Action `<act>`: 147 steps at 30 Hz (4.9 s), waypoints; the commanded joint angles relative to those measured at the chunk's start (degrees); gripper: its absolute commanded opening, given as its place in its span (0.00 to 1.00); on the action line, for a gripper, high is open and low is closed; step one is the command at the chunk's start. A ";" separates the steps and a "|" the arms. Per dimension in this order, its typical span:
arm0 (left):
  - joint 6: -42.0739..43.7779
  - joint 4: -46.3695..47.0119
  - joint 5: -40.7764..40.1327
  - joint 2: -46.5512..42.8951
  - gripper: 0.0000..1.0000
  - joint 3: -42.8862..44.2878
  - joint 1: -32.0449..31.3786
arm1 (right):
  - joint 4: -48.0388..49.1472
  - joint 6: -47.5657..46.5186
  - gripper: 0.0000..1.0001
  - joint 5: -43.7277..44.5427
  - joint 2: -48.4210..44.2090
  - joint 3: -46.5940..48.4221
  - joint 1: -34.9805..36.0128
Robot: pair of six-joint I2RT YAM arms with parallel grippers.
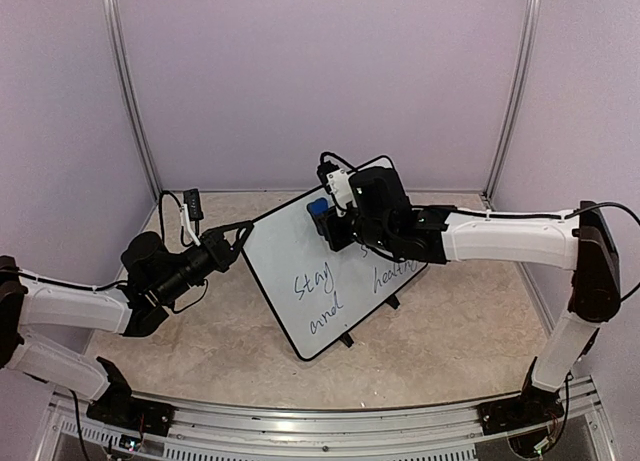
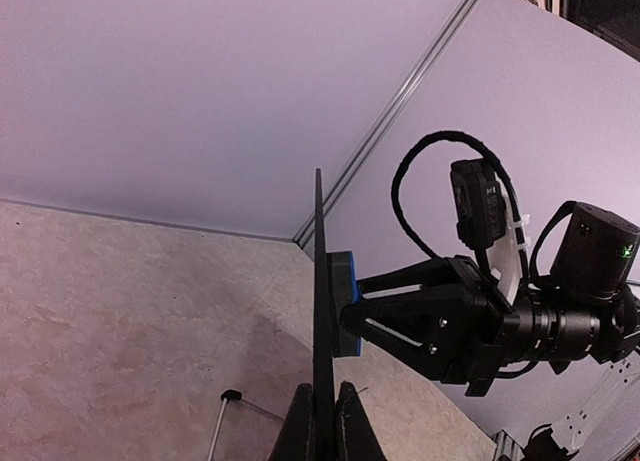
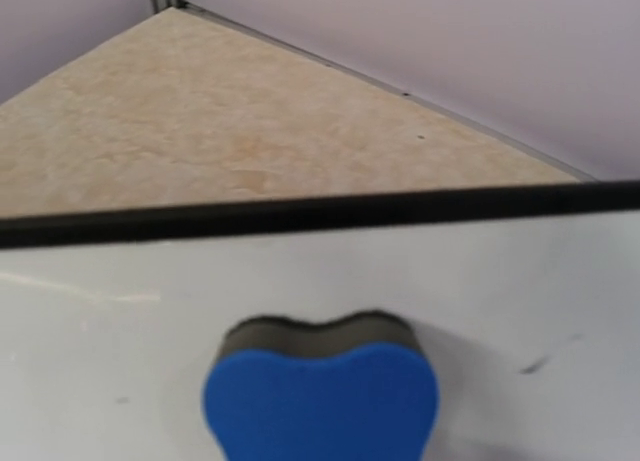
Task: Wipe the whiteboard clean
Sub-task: Erase the whiteboard at the center of the board.
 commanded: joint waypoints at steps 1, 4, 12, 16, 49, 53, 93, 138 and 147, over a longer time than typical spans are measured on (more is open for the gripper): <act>5.25 3.50 12.39 -0.77 0.00 0.99 -1.91 | -1.15 0.09 0.23 -3.15 2.82 -0.61 2.20; 5.30 3.42 12.24 -1.03 0.00 0.97 -1.91 | -0.88 -0.15 0.22 -3.46 3.32 -0.24 2.98; 5.38 3.33 12.35 -1.39 0.00 0.99 -1.91 | -1.11 -0.29 0.23 -2.11 4.40 0.22 3.43; 5.47 3.24 12.26 -1.57 0.00 0.86 -1.91 | -1.92 0.55 0.23 -0.64 3.51 -0.89 1.16; 5.63 3.19 12.99 -0.59 0.00 1.21 -1.91 | -4.73 -2.67 0.23 3.48 -9.96 -10.94 -10.71; 6.24 2.31 12.64 -1.35 0.00 1.19 -1.91 | -4.33 -1.58 0.23 3.12 -9.73 -13.07 -10.71; 6.13 1.81 12.87 -1.61 0.00 1.54 -1.91 | -0.48 -1.14 0.23 0.07 -10.66 -19.11 -12.98; 6.35 1.57 12.83 -1.73 0.00 1.53 -1.97 | -0.11 -3.29 0.23 -2.71 -6.37 -12.11 -15.71; 6.00 1.99 13.21 -1.36 0.00 1.62 -2.00 | 2.71 -0.28 0.23 -3.21 -10.30 -22.98 -16.05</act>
